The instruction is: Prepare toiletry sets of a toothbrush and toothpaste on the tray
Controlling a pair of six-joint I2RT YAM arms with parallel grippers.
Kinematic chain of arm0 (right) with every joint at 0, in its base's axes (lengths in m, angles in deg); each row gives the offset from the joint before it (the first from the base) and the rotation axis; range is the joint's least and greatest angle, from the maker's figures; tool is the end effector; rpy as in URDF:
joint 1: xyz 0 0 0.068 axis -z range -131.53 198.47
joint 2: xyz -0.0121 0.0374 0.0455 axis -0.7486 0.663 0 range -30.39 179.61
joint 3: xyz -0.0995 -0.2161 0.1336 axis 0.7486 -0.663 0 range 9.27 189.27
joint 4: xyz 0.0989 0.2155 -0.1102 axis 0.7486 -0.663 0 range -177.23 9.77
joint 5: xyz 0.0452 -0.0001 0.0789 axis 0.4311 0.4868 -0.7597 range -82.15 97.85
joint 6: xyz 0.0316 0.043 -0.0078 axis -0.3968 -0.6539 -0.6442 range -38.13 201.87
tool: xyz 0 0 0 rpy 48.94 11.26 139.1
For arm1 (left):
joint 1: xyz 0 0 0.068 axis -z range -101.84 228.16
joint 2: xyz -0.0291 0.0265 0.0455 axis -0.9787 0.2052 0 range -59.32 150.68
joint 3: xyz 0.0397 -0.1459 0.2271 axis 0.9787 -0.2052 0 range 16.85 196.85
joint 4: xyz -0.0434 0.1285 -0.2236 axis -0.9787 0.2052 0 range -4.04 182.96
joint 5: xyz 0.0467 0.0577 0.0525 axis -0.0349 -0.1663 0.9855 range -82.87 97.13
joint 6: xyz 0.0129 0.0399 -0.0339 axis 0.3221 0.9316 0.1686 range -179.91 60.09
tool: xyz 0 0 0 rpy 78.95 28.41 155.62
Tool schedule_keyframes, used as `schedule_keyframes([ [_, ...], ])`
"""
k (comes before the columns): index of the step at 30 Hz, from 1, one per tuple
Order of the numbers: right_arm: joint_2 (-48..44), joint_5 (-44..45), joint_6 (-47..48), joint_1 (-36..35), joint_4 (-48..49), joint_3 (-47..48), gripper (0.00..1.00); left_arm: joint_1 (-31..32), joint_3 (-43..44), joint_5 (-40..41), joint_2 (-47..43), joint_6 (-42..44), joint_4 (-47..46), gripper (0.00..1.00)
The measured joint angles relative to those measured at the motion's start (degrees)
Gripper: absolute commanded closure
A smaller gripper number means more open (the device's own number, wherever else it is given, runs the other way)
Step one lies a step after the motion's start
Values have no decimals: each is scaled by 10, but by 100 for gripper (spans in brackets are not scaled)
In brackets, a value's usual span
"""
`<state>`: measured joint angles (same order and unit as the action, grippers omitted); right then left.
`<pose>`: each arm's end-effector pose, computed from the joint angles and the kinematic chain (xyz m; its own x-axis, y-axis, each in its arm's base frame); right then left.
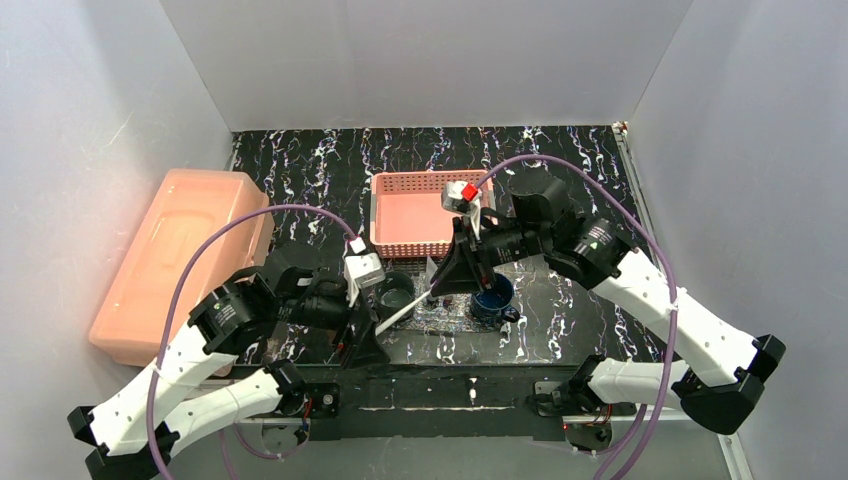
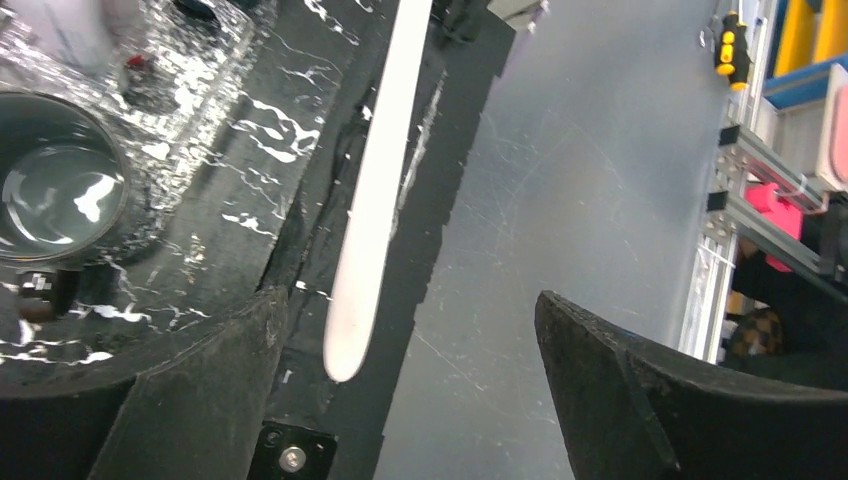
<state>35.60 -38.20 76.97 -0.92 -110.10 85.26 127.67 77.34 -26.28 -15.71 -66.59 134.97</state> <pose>0.1344 0.1961 0.4228 -0.3032 -0.2625 -0.9160 -0.9451 -0.0399 0.3243 0.0720 -0.1144 0.3691 -0.4521 0.3800 -0.8070 0.8911 0.2332 -0.3893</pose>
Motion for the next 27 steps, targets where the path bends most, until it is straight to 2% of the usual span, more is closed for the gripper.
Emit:
schedule_keyframes([
  [8,0,133,4,-73,-65,13,99,0,-2,89,-28,-24,-32,2],
  [27,57,479,-41,-195,-247,135,99,0,-56,253,-38,-64,-92,2],
])
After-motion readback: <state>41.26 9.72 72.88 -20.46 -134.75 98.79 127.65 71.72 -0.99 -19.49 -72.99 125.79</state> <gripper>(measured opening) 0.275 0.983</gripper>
